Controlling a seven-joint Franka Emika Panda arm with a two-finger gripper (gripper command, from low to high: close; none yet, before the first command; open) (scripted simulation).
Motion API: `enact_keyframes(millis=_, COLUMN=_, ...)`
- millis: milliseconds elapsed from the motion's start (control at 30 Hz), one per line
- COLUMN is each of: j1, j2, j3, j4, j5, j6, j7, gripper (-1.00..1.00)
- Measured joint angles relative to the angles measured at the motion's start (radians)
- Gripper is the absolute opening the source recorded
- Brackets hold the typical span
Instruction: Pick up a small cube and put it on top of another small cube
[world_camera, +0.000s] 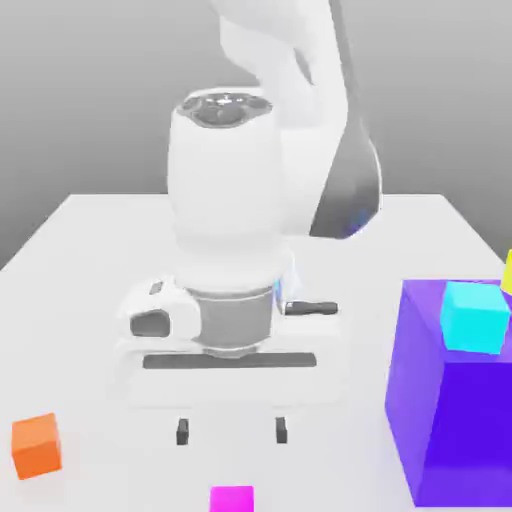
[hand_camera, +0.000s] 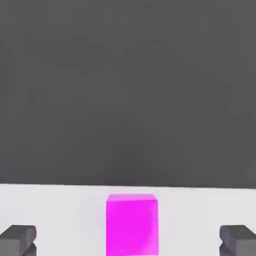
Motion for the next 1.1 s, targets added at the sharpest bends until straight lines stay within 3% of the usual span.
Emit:
enact_keyframes(millis=167, j1=-0.009, j2=0.181, j3=0.008, j4=0.024, j5=0.007, j6=0.115, j7=-0.010, gripper=0.00)
enact_keyframes(millis=200, j1=-0.011, j2=0.212, j3=0.010, j4=0.031, j5=0.009, j6=0.139, j7=-0.012, gripper=-1.00)
enact_keyframes(millis=433, j1=-0.011, j2=0.218, j3=0.011, j4=0.032, j5=0.009, j6=0.143, j7=-0.012, gripper=-1.00)
enact_keyframes(millis=567, j1=-0.008, j2=0.097, j3=0.006, j4=0.006, j5=-0.001, j6=0.048, j7=-0.004, gripper=-1.00)
enact_keyframes(millis=833, j1=0.078, j2=-0.125, j3=0.122, j4=0.099, j5=0.003, j6=-0.284, j7=-0.133, gripper=-1.00)
enact_keyframes(millis=1100, j1=0.262, j2=-0.409, j3=0.215, j4=0.156, j5=0.019, j6=-0.613, j7=-0.284, gripper=-1.00)
